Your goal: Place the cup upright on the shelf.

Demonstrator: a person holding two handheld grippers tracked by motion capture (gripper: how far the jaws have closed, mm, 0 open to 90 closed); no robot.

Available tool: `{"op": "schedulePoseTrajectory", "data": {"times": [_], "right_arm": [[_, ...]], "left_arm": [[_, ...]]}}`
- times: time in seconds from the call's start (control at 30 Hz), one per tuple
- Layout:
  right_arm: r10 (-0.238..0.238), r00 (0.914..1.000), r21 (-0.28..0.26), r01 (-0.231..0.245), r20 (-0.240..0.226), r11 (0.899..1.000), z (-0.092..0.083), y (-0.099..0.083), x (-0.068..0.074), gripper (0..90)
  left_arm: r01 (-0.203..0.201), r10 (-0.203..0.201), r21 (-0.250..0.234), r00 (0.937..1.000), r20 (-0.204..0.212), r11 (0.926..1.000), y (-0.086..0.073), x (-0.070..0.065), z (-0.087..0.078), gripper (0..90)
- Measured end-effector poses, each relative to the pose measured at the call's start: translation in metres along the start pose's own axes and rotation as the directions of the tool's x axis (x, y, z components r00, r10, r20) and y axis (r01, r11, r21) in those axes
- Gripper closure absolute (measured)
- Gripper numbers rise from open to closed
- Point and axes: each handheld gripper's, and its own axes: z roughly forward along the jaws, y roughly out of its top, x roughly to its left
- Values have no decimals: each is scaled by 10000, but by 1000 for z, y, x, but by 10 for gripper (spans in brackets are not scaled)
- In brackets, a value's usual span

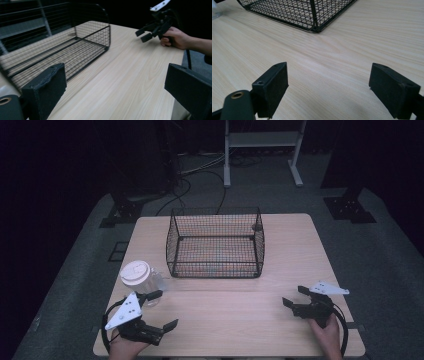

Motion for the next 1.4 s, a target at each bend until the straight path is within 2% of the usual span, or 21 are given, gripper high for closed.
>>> {"op": "schedulePoseTrajectory", "data": {"times": [0.13,0.17,0.23,0.27,0.5,0.6,0.67,0.9,1.07,1.4], "right_arm": [[10,10000,2,-10,-2,10000,0,0,0,147],[10,10000,3,-10,-2,10000,0,0,0,147],[13,10000,1,-13,-5,10000,0,0,0,147],[18,10000,3,-18,-9,10000,0,0,0,147],[7,10000,19,-7,-10,10000,0,0,0,147],[18,10000,30,-18,-13,10000,0,0,0,148],[14,10000,45,-14,-1,10000,1,0,0,147],[12,10000,39,-12,-7,10000,1,0,0,147],[8,10000,43,-7,-16,10000,1,0,0,148],[-4,10000,65,4,-35,10000,1,0,0,147]], "left_arm": [[101,-102,-46,9990,-435,9999,-4,7,-20,30],[50,-53,-55,9981,-614,10000,-5,10,-29,30],[59,-63,-65,9977,-677,10000,-5,11,-34,31],[-36,37,20,9964,-850,10000,-6,14,-41,31],[-139,168,239,9922,-1236,9996,-11,21,-59,42],[-43,82,277,9898,-1420,9996,-15,26,-66,41],[160,-126,204,9877,-1561,9997,-18,32,-71,30],[433,-365,350,9839,-1750,9984,-29,43,-73,9],[436,-325,521,9796,-1983,9977,-33,49,-74,9],[724,-552,757,9765,-2084,9945,-43,70,-70,9]]}}
